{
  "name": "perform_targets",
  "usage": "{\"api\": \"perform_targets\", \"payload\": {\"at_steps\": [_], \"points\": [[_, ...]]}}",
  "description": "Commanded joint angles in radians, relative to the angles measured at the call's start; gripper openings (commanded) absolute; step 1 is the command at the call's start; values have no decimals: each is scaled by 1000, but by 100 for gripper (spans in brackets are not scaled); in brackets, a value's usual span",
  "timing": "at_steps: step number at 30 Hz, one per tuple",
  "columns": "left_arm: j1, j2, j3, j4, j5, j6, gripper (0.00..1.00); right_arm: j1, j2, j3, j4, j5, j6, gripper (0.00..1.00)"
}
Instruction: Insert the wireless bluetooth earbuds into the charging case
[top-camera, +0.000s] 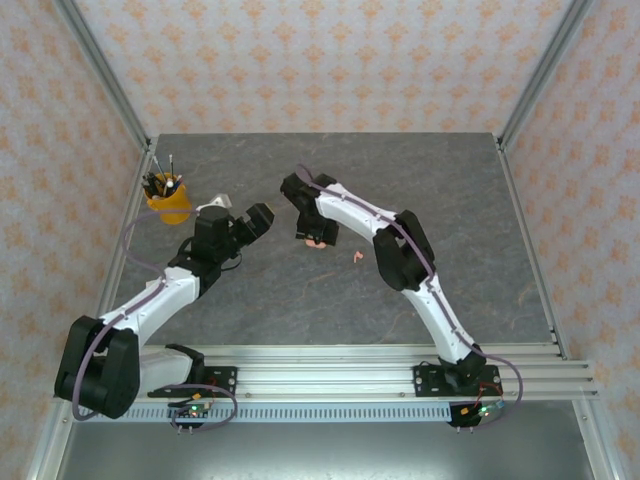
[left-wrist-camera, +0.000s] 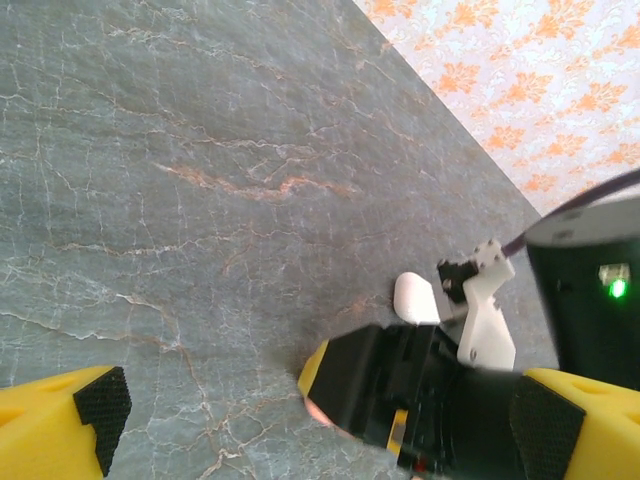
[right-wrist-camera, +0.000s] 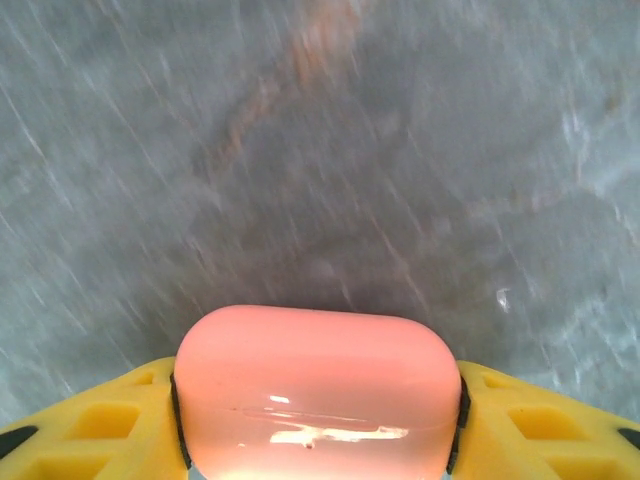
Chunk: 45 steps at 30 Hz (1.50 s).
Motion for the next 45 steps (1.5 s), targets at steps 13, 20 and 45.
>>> {"api": "perform_targets", "payload": {"at_steps": [13,20,45], "points": [[5,-55,86,-251,24,56,100,106,-253,-393,89,-47,42,54],[4,-57,114,-332,24,80,100,106,-233,-379,59,-51,10,67],[2,-216,101,-525,-329,57,100,105,-115,-240,-40,-12,-81,71]]}}
